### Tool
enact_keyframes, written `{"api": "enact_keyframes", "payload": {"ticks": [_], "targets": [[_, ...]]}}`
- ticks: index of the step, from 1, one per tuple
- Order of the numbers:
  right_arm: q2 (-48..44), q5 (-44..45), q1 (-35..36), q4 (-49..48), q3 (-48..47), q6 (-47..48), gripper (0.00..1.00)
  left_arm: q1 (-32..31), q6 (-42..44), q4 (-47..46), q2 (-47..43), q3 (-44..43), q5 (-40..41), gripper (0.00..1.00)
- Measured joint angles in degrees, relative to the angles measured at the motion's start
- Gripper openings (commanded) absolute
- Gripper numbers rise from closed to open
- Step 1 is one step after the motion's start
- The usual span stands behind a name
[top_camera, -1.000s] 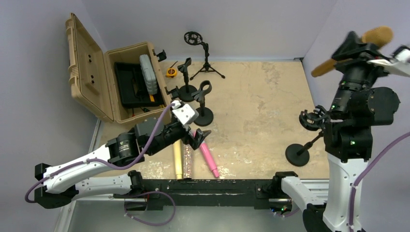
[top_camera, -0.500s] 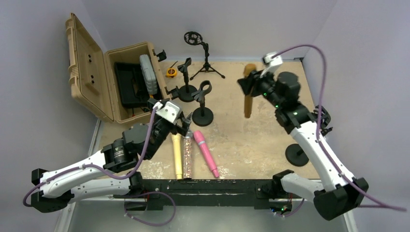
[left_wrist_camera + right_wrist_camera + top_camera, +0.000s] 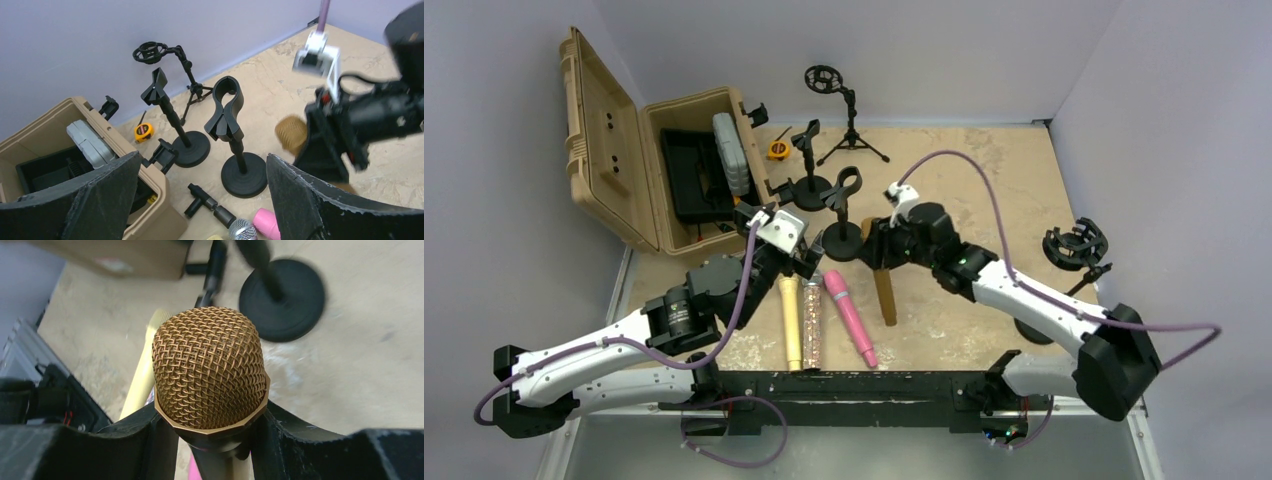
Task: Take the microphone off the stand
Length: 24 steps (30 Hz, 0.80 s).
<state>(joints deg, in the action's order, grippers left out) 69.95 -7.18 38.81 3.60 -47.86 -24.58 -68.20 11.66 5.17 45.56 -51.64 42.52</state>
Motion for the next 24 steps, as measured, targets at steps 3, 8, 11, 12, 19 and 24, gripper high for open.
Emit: {"api": "enact_keyframes", "payload": {"ticks": [3,8,11,12,19,24], "targets": [[3.8,-0.6,4.2,-3.6,2.6,-2.2,0.00,0.0,0.0,0.0,0.0,0.0,0.0,0.93],[10.3,-1.4,7.3,-8.9,4.7,-4.3,0.00,0.0,0.0,0.0,-0.2,0.0,0.2,0.93],[13.0,-1.1,7.6,-9.9,5.6,-5.0,0.02,0.0,0.0,0.0,-0.6,0.0,0.2,0.93],[13.3,-1.0,7.6,-10.1,6.1,-5.3,0.05,0.0,0.0,0.0,-0.7,0.0,0.2,0.93],[12.7,-1.4,7.6,-15.1,8.8,-7.4,0.14,0.0,-0.1,0.0,-1.1,0.0,0.2,0.93],[13.3,-2.0,7.7,-20.5,11.4,-9.6,0.21,0.0,-0.1,0.0,-1.4,0.0,0.2,0.93]]}}
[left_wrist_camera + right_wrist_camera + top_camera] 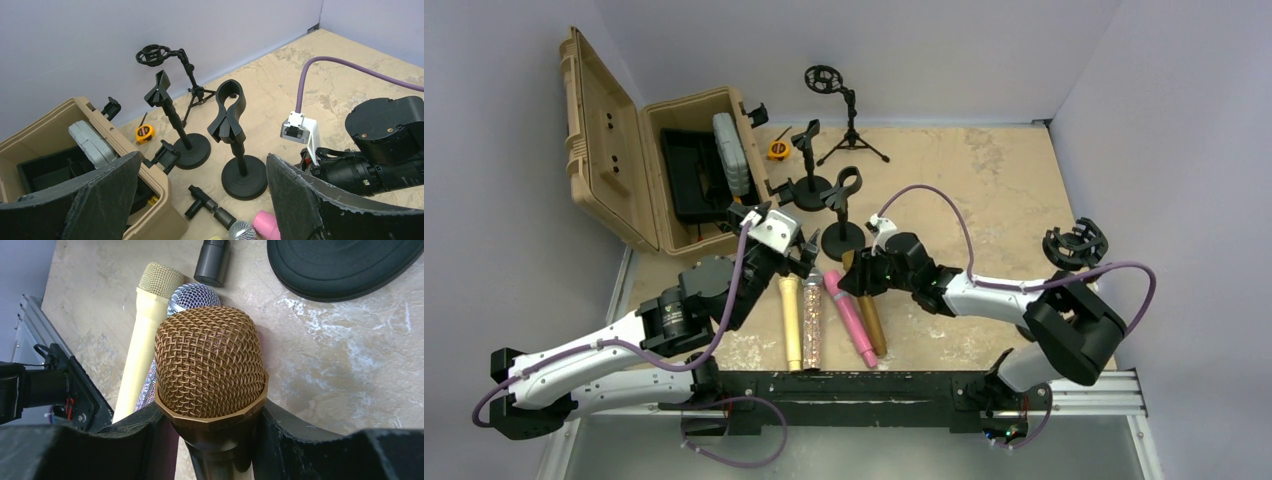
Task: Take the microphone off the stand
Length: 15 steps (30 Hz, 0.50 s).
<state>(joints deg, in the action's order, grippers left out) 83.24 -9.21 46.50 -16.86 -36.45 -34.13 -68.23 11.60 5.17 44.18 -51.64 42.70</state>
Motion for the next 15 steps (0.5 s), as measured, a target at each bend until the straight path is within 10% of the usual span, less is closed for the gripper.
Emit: {"api": "enact_keyframes", "payload": {"ticks": [15], "targets": [[4.4,-0.7,1.1,-7.3,1.3,-3.8,0.51,0.0,-0.3,0.0,0.5,0.0,-0.1,0.93]]}}
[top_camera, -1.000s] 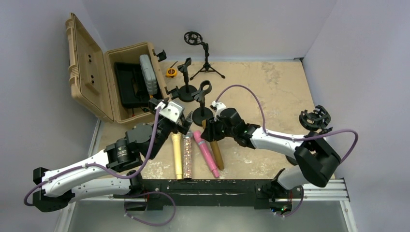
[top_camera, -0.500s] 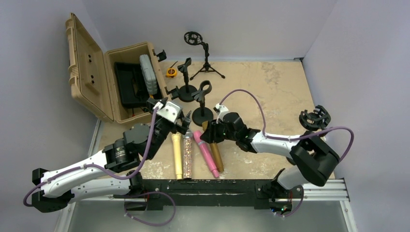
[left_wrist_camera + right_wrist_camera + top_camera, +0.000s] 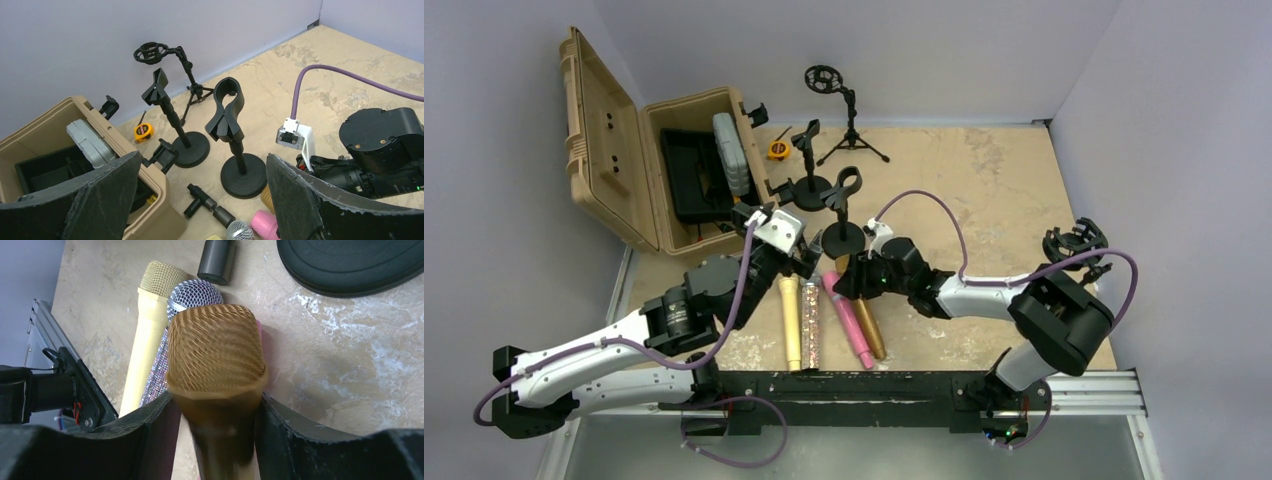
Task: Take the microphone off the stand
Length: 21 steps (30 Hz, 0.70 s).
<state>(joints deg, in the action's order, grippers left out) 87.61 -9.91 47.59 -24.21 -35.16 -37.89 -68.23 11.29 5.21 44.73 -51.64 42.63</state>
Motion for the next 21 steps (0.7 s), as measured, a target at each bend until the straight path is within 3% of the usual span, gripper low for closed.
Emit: {"api": "enact_keyframes", "payload": {"ticks": [2,5,21], "targets": [[0.0,0.3,0.0,-0.2,0.6,-0.2,0.54,0.0,0.0,0.0,0.6,0.0,0.0,0.93],[-0.7,0.9,0.0,-0.3,1.6,-0.7,0.67,0.0,0.0,0.0,1.2,0.0,0.0,0.93],[-11.0,10.4,0.2,6.4,-2.0,-1.0,0.77,0.0,-0.2,-0.7,1.2,0.8,0.1,0.92]]}}
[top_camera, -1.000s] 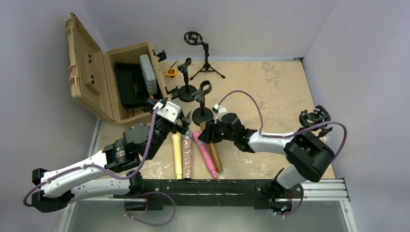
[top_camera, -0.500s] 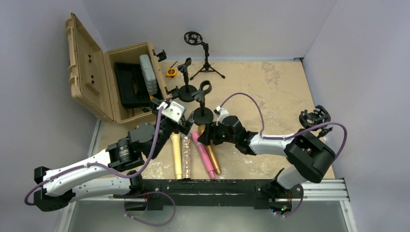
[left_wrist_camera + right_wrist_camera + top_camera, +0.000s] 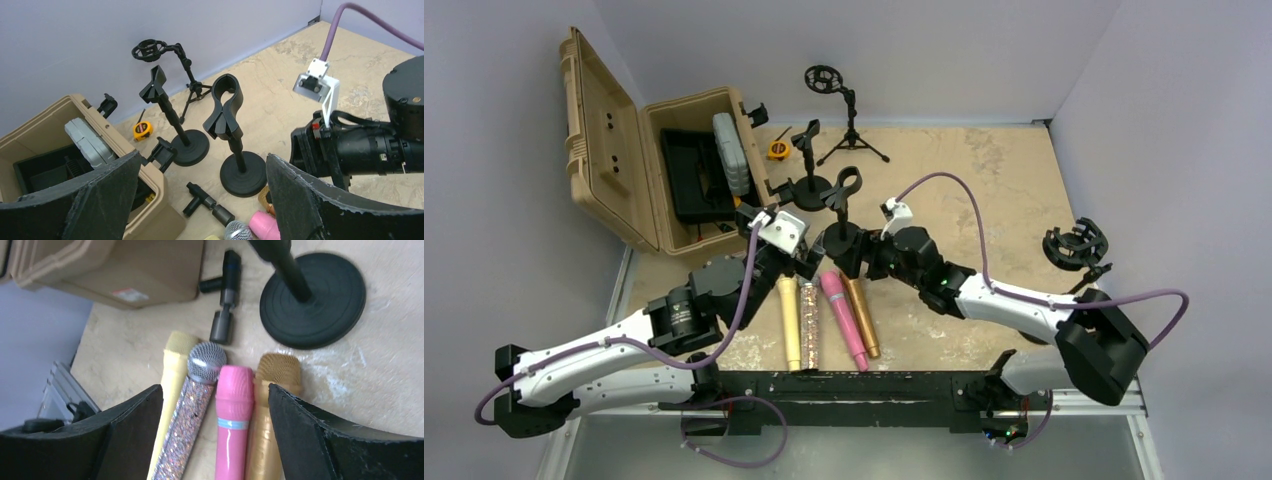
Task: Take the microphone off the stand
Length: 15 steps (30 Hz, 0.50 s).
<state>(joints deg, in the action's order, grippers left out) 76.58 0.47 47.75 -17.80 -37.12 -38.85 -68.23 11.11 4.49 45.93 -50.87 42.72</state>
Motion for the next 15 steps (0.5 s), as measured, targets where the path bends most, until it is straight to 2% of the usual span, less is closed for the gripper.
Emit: {"api": "enact_keyframes", "payload": {"ticks": [15], "targets": [[-7.5,19.9,-0.2,12.0,-9.6,-4.5,0.90,0.0,-0.3,0.0,-2.9,0.0,-0.1,0.92]]}}
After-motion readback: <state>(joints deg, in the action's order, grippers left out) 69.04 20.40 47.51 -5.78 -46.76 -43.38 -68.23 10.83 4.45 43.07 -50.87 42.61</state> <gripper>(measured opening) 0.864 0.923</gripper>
